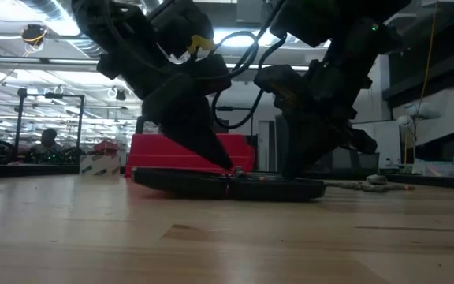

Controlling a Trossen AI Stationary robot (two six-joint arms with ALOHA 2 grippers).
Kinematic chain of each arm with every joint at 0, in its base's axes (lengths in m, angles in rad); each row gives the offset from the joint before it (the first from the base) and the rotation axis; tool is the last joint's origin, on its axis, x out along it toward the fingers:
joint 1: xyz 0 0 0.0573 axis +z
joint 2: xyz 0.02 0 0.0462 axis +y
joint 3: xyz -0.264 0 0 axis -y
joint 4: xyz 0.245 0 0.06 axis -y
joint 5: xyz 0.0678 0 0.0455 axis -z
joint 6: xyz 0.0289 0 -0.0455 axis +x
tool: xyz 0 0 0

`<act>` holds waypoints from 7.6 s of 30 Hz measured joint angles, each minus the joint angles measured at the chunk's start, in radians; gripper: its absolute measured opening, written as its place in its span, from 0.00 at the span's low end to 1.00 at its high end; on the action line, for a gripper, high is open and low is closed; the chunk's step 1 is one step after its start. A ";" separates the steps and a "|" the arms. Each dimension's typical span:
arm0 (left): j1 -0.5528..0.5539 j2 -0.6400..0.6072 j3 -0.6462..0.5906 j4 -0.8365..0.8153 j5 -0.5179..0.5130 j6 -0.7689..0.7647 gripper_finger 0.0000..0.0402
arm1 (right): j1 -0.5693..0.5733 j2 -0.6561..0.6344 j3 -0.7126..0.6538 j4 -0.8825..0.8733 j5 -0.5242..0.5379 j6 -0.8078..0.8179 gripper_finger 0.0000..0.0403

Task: Prefit tool cases
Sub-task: Remove the screwdriver from the tool case, then move the tool case on the table

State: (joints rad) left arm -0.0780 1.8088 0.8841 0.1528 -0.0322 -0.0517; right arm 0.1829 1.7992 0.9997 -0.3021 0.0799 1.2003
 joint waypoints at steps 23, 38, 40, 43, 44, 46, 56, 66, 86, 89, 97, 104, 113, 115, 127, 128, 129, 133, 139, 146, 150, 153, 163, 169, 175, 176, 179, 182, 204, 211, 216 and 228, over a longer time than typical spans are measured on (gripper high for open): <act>-0.007 0.116 0.042 0.167 -0.050 -0.030 0.00 | 0.003 -0.002 -0.005 -0.041 -0.008 0.030 0.00; 0.059 -0.026 0.094 0.048 -0.029 0.142 0.00 | -0.002 0.009 -0.018 0.079 0.030 0.019 0.00; 0.073 -0.029 0.092 -0.018 -0.033 0.144 0.00 | -0.002 0.008 -0.018 0.079 0.025 0.013 0.00; 0.097 -0.031 0.092 -0.043 -0.035 0.158 0.00 | -0.002 0.008 -0.018 0.077 0.014 0.003 0.00; 0.105 -0.032 0.092 -0.045 -0.034 0.164 0.00 | -0.001 0.008 -0.018 0.077 0.008 0.001 0.00; 0.125 -0.035 0.092 -0.046 -0.036 0.178 0.00 | -0.001 0.008 -0.018 0.077 0.005 -0.001 0.00; 0.207 -0.108 0.092 -0.050 -0.024 0.249 0.00 | 0.000 -0.054 -0.021 0.083 -0.045 -0.089 0.00; 0.151 -0.018 0.096 0.089 0.104 0.286 0.00 | -0.001 -0.249 -0.021 -0.172 0.203 -0.055 0.00; 0.125 -0.051 0.235 -0.414 0.175 -0.081 0.25 | -0.028 -0.257 -0.019 -0.324 0.270 -0.113 0.33; 0.096 -0.051 0.235 -0.389 0.176 -0.183 0.34 | -0.027 -0.258 -0.019 -0.338 0.270 -0.122 0.39; 0.037 -0.001 0.235 -0.348 0.010 -0.339 0.46 | -0.027 -0.258 -0.019 -0.345 0.278 -0.162 0.44; 0.042 0.037 0.235 -0.352 -0.080 -0.441 0.47 | -0.026 -0.259 -0.019 -0.350 0.280 -0.163 0.44; 0.024 0.074 0.235 -0.339 -0.078 -0.471 0.47 | -0.027 -0.259 -0.019 -0.351 0.307 -0.161 0.44; 0.024 0.076 0.235 -0.345 -0.077 -0.448 0.46 | -0.028 -0.259 -0.019 -0.351 0.314 -0.161 0.44; 0.031 0.060 0.239 -0.418 -0.127 -0.366 0.08 | -0.068 -0.259 -0.019 -0.346 0.320 -0.159 0.44; 0.035 0.043 0.239 -0.420 -0.131 -0.353 0.08 | -0.068 -0.259 -0.019 -0.343 0.322 -0.159 0.44; 0.039 0.026 0.240 -0.420 -0.137 -0.329 0.08 | -0.068 -0.259 -0.018 -0.341 0.321 -0.159 0.44; 0.067 -0.068 0.244 -0.453 -0.180 -0.250 0.08 | -0.068 -0.259 -0.018 -0.342 0.322 -0.158 0.44; 0.137 -0.243 0.217 -0.724 -0.298 -0.163 0.08 | -0.068 -0.259 -0.018 -0.342 0.322 -0.158 0.44; 0.214 -0.425 -0.049 -0.850 -0.306 -0.235 0.08 | -0.067 -0.259 -0.018 -0.300 0.287 -0.217 0.44; 0.235 -0.496 -0.173 -0.809 -0.291 -0.251 0.08 | -0.067 -0.259 -0.018 -0.262 0.284 -0.237 0.44; 0.248 -0.502 -0.208 -0.787 -0.283 -0.187 0.08 | -0.067 -0.259 -0.018 -0.247 0.282 -0.237 0.44; 0.311 -0.489 -0.231 -0.854 -0.305 -0.104 0.39 | -0.066 -0.259 -0.019 -0.252 0.185 -0.237 0.44; 0.313 -0.489 -0.169 -0.915 -0.305 -0.103 0.50 | -0.063 -0.259 -0.019 -0.340 0.178 -0.183 0.37; 0.289 -0.488 -0.059 -0.709 -0.283 -0.005 0.46 | -0.004 -0.259 -0.019 -0.567 0.170 -0.146 0.04; 0.285 -0.479 -0.044 -0.650 -0.273 0.021 0.43 | 0.013 -0.259 -0.019 -0.596 0.161 -0.131 0.04; 0.274 -0.406 0.017 -0.551 -0.254 0.095 0.25 | 0.075 -0.260 -0.019 -0.673 0.145 -0.061 0.01; 0.265 -0.280 0.112 -0.549 -0.188 0.157 0.05 | 0.144 -0.281 -0.019 -0.729 0.145 0.057 0.01; 0.130 0.233 0.500 -0.508 0.048 0.558 0.00 | 0.295 -0.303 -0.059 -0.580 0.206 0.685 0.00; 0.125 0.219 0.468 -0.649 0.052 0.339 0.00 | 0.294 -0.303 -0.059 -0.600 0.231 0.679 0.00; 0.084 0.216 0.455 -0.723 0.140 0.137 0.00 | 0.279 -0.303 -0.062 -0.603 0.247 0.638 0.00; -0.067 0.220 0.451 -0.710 0.144 -0.131 0.00 | 0.111 -0.303 -0.155 -0.346 0.206 0.336 0.00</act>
State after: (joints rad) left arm -0.1448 2.0289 1.3350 -0.5569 0.1122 -0.1829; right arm 0.2943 1.4963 0.8446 -0.6481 0.2854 1.5360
